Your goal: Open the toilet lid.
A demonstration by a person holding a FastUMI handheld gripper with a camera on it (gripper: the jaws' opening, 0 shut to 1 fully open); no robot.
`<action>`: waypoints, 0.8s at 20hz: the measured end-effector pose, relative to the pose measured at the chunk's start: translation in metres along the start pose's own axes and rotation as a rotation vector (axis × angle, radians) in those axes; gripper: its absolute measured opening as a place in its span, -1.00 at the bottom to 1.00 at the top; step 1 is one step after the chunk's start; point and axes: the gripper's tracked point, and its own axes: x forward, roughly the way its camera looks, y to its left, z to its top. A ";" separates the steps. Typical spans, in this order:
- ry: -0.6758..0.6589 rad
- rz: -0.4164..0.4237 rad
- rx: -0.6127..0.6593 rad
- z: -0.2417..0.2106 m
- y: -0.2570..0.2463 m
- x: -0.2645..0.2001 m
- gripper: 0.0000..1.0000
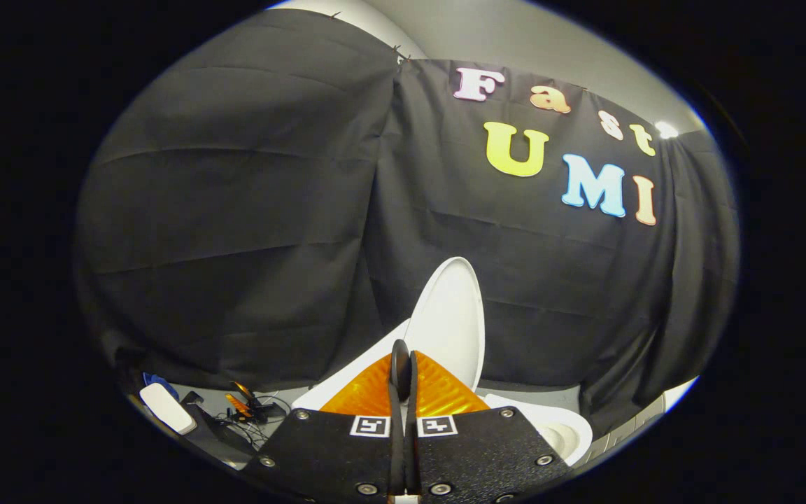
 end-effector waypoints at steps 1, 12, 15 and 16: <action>-0.005 0.007 0.002 0.001 0.000 0.000 -1.00; -0.060 -0.008 -0.073 -0.010 -0.015 -0.030 0.91; -0.132 -0.020 -0.058 0.006 -0.033 -0.054 0.91; -0.148 -0.027 -0.042 0.009 -0.042 -0.062 0.90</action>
